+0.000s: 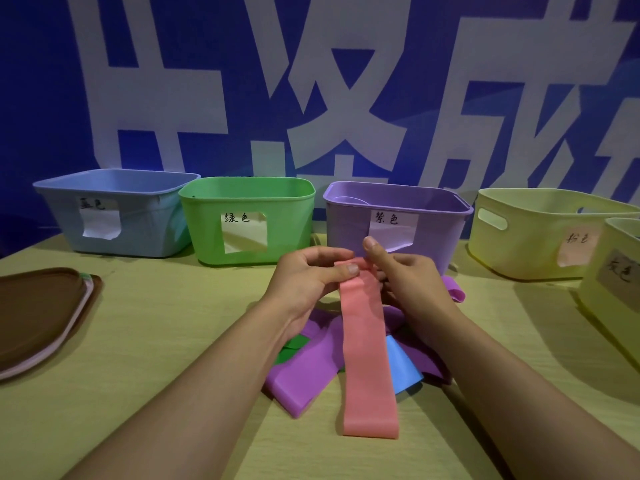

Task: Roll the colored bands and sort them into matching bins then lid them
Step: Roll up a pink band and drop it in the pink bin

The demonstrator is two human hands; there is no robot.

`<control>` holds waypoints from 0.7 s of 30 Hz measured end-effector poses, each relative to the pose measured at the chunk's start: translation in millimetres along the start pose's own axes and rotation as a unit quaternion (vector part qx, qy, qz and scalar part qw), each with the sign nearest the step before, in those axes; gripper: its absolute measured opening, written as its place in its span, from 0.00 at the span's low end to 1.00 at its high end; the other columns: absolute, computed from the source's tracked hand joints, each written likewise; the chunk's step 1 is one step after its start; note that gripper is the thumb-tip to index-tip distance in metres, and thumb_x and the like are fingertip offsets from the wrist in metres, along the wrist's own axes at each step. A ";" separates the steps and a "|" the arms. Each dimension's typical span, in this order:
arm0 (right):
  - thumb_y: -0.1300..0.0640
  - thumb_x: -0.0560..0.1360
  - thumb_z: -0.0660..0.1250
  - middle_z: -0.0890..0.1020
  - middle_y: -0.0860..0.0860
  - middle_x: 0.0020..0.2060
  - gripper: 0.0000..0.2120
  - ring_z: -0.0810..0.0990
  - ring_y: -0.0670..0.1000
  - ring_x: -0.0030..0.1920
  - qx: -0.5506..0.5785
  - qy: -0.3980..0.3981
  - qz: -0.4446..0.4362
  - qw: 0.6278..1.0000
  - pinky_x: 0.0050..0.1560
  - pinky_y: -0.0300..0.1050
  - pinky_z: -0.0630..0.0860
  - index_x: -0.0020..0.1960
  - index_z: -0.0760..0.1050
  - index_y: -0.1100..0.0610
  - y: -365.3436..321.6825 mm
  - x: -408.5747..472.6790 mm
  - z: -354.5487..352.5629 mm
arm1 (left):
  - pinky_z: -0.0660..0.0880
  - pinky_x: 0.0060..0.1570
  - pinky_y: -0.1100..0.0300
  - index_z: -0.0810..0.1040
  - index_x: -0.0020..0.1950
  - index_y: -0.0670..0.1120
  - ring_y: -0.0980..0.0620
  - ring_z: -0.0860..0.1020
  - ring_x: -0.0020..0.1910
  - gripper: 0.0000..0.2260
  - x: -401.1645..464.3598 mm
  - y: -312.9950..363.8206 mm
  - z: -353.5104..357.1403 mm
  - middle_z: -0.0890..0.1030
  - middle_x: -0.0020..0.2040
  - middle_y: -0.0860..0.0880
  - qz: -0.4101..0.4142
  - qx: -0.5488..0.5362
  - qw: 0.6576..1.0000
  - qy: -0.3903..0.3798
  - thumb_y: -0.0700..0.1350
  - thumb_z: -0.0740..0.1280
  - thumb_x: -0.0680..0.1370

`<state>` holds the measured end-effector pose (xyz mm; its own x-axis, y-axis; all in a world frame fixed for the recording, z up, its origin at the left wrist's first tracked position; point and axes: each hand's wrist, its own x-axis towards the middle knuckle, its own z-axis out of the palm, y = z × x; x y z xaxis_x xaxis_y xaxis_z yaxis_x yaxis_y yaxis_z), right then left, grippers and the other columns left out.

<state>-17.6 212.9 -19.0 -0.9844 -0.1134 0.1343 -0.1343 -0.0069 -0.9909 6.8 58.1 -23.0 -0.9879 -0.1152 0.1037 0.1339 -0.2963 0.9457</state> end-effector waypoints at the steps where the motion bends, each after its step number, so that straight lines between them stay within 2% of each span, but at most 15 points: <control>1: 0.44 0.77 0.72 0.84 0.55 0.32 0.18 0.81 0.50 0.34 -0.002 0.001 -0.002 1.000 0.37 0.45 0.81 0.42 0.85 0.60 1.3 0.9 -0.1 | 0.82 0.43 0.62 0.84 0.48 0.39 0.49 0.85 0.42 0.11 0.3 -0.4 0.1 0.87 0.43 0.43 0.002 0.006 1.000 0.001 0.26 0.74 0.71; 3: 0.46 0.77 0.73 0.86 0.59 0.36 0.18 0.82 0.53 0.36 -0.008 0.001 -0.006 1.000 0.43 0.52 0.83 0.43 0.85 0.62 4.1 2.8 -0.6 | 0.82 0.43 0.62 0.84 0.48 0.40 0.49 0.85 0.42 0.11 0.6 -0.7 -0.2 0.87 0.43 0.43 0.005 0.011 1.000 0.000 0.26 0.74 0.71; 5: 0.47 0.77 0.74 0.86 0.60 0.38 0.16 0.83 0.53 0.37 -0.020 0.002 -0.013 1.000 0.46 0.54 0.83 0.44 0.85 0.62 5.7 4.4 -0.9 | 0.82 0.43 0.63 0.84 0.49 0.39 0.49 0.86 0.43 0.11 1.0 -0.4 -1.2 0.87 0.44 0.43 0.003 0.012 1.000 0.002 0.26 0.74 0.71; 10: 0.51 0.78 0.73 0.87 0.57 0.37 0.12 0.85 0.52 0.38 -0.038 -0.009 -0.040 0.998 0.46 0.51 0.85 0.45 0.86 0.60 7.5 7.1 -1.6 | 0.81 0.41 0.63 0.84 0.50 0.38 0.49 0.86 0.41 0.11 -1.1 2.3 -0.8 0.86 0.46 0.39 -0.010 0.005 1.000 0.002 0.26 0.73 0.71; 14: 0.55 0.78 0.73 0.87 0.58 0.38 0.09 0.85 0.52 0.38 -0.026 -0.019 -0.051 0.998 0.43 0.46 0.84 0.46 0.86 0.62 6.6 7.2 -3.9 | 0.78 0.33 0.67 0.81 0.51 0.36 0.55 0.83 0.30 0.10 -3.7 5.1 0.9 0.85 0.40 0.42 -0.027 -0.013 0.999 -0.014 0.25 0.70 0.74; 16: 0.58 0.78 0.72 0.87 0.60 0.40 0.08 0.85 0.53 0.39 -0.017 -0.030 -0.056 0.998 0.43 0.43 0.84 0.48 0.85 0.64 5.2 5.8 -4.5 | 0.80 0.37 0.65 0.81 0.51 0.39 0.53 0.84 0.36 0.06 -2.3 5.3 2.5 0.85 0.42 0.43 -0.033 -0.029 0.999 -0.019 0.30 0.70 0.76; 18: 0.61 0.78 0.72 0.87 0.63 0.42 0.08 0.84 0.53 0.40 -0.008 -0.038 -0.060 0.997 0.44 0.44 0.84 0.50 0.85 0.66 5.2 5.5 -4.2 | 0.81 0.38 0.63 0.81 0.51 0.40 0.52 0.84 0.37 0.04 -2.6 5.9 4.5 0.86 0.41 0.44 -0.044 -0.022 0.999 -0.014 0.40 0.71 0.79; 21: 0.62 0.77 0.73 0.87 0.62 0.43 0.06 0.84 0.54 0.42 -0.011 -0.043 -0.069 0.997 0.51 0.50 0.83 0.51 0.85 0.64 6.1 6.7 -3.5 | 0.79 0.33 0.63 0.85 0.48 0.41 0.51 0.85 0.36 0.14 -0.1 0.8 2.7 0.87 0.41 0.42 -0.049 0.054 0.997 0.002 0.52 0.70 0.80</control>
<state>-25.5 215.5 -24.0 -0.9430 -0.1971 0.2680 -0.2719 -0.0076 -0.9623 6.8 60.4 -21.4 -0.9954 -0.0950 0.0076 0.0268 -0.2023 0.9790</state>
